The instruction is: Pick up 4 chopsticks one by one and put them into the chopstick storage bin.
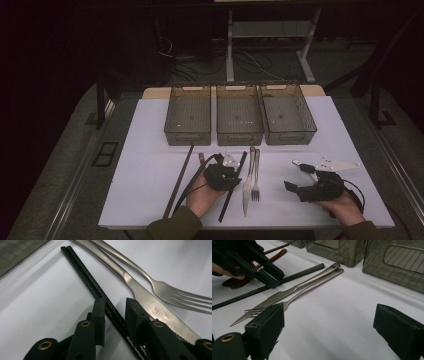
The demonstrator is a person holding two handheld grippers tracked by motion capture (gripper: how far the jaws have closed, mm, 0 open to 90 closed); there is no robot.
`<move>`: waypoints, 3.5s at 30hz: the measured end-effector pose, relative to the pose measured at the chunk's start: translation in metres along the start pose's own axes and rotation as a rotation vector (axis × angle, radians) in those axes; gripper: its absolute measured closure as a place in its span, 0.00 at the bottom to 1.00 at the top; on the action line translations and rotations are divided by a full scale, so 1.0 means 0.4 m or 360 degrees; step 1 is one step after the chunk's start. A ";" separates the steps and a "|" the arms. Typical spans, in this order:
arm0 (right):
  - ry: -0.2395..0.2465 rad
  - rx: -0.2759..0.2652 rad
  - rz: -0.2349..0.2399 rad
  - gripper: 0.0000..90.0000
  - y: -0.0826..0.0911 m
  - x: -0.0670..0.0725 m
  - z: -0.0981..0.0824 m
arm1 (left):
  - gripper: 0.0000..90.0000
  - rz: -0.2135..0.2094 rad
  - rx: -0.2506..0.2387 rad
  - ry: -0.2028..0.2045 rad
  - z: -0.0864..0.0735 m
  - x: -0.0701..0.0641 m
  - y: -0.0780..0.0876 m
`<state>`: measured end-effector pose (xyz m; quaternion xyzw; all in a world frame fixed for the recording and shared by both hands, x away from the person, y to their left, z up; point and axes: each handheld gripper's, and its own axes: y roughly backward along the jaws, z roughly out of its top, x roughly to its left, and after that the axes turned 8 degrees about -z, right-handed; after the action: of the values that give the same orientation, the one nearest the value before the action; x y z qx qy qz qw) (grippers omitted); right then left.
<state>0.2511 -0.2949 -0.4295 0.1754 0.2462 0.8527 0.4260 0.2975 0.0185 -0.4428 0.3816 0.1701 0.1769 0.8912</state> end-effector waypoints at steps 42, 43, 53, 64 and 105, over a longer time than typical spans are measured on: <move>0.0001 0.0000 0.0001 0.11 0.000 0.000 0.000 | 0.83 -0.0032 -0.0066 0.0133 -0.018 0.058 0.034; 0.0002 0.0000 0.0001 0.11 0.000 0.000 0.000 | 0.83 -0.0032 -0.0058 0.0128 -0.018 0.058 0.034; 0.0002 -0.0001 0.0001 0.11 0.000 0.000 0.000 | 0.83 -0.0040 -0.0071 0.0126 -0.017 0.057 0.030; 0.0004 -0.0002 0.0000 0.11 0.001 0.001 0.000 | 0.86 0.0007 -0.0080 0.0159 -0.020 0.048 0.018; 0.0006 -0.0002 0.0000 0.11 0.001 0.000 0.001 | 0.94 0.0150 -0.0094 0.0276 -0.014 0.019 0.014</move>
<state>0.2510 -0.2947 -0.4291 0.1734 0.2465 0.8532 0.4257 0.3007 0.0290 -0.4436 0.3461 0.2232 0.2558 0.8746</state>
